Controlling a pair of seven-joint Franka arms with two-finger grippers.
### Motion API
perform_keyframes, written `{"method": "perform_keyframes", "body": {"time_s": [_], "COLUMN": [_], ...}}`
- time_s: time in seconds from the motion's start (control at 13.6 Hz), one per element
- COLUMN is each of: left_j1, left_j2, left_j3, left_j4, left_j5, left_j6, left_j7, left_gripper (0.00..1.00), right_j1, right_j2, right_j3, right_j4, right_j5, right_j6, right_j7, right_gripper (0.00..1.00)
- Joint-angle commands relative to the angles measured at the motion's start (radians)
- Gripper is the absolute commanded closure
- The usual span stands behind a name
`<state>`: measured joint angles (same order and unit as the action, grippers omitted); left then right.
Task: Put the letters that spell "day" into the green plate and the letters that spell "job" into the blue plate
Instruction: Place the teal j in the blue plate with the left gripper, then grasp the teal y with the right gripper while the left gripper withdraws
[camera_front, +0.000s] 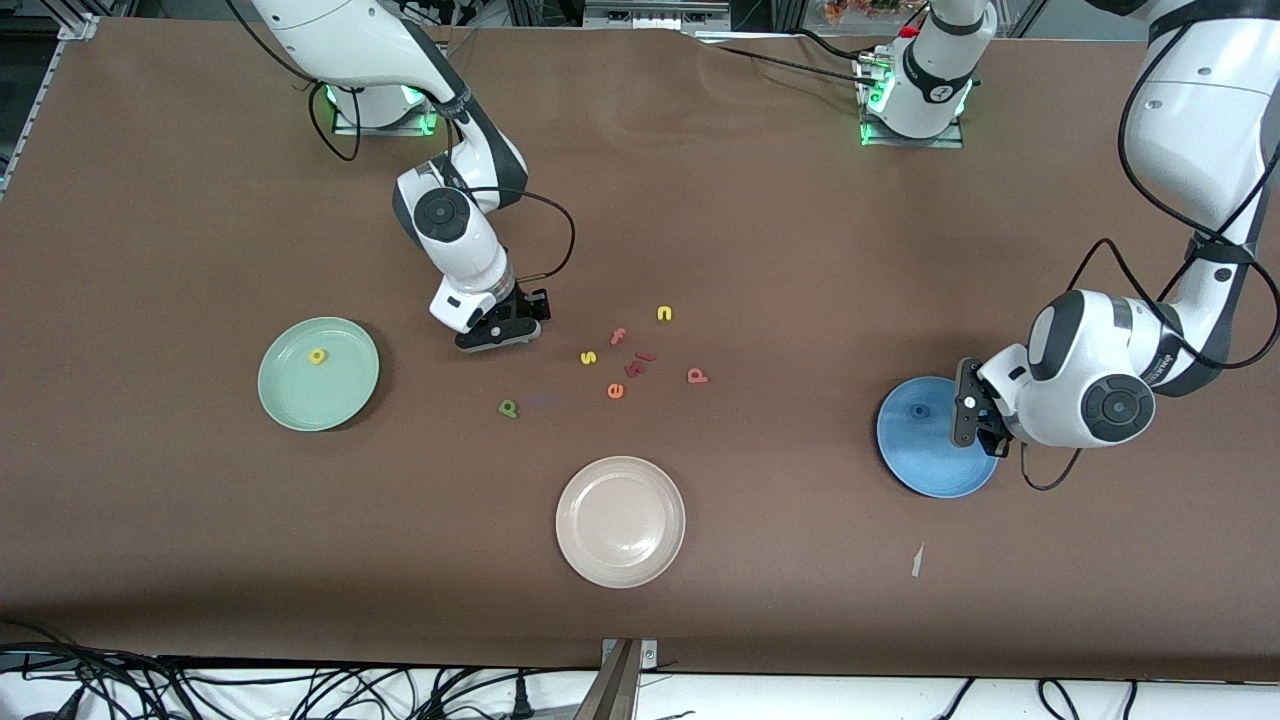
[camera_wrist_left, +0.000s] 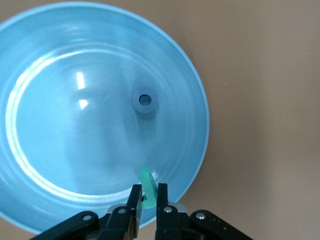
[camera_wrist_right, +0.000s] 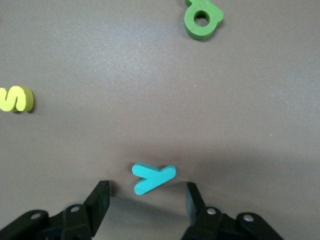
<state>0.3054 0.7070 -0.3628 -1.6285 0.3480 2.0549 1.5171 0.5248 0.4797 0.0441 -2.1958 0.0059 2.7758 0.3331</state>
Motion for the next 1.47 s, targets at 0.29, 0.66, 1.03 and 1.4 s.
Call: {"method": "perform_keyframes", "body": {"time_s": [0.29, 0.66, 1.03, 1.4], "left_j1": [0.004, 0.003, -0.019, -0.069], "left_j2": [-0.006, -0.031, -0.043, -0.041], "left_j3": [-0.024, -0.036, -0.145, -0.15], "left_j4": [-0.025, -0.007, -0.01, -0.013], "left_j5": [-0.015, -0.118, -0.119, -0.133], "left_j6": [0.048, -0.008, -0.073, -0.075], "left_j7": [0.143, 0.115, -0.194, -0.369], "left_gripper": [0.0, 0.0, 0.0, 0.0], "right_j1": [0.029, 0.035, 0.035, 0.035], "right_j2": [0.013, 0.013, 0.001, -0.035], "right_j3": [-0.033, -0.036, -0.041, -0.058], "right_j4": [-0.002, -0.008, -0.01, -0.01], "right_j5": [0.0, 0.0, -0.001, -0.006], "right_j6": [0.03, 0.03, 0.022, -0.024], "right_j7": [-0.019, -0.019, -0.02, -0.049], "right_gripper": [0.42, 0.55, 0.81, 0.83]}}
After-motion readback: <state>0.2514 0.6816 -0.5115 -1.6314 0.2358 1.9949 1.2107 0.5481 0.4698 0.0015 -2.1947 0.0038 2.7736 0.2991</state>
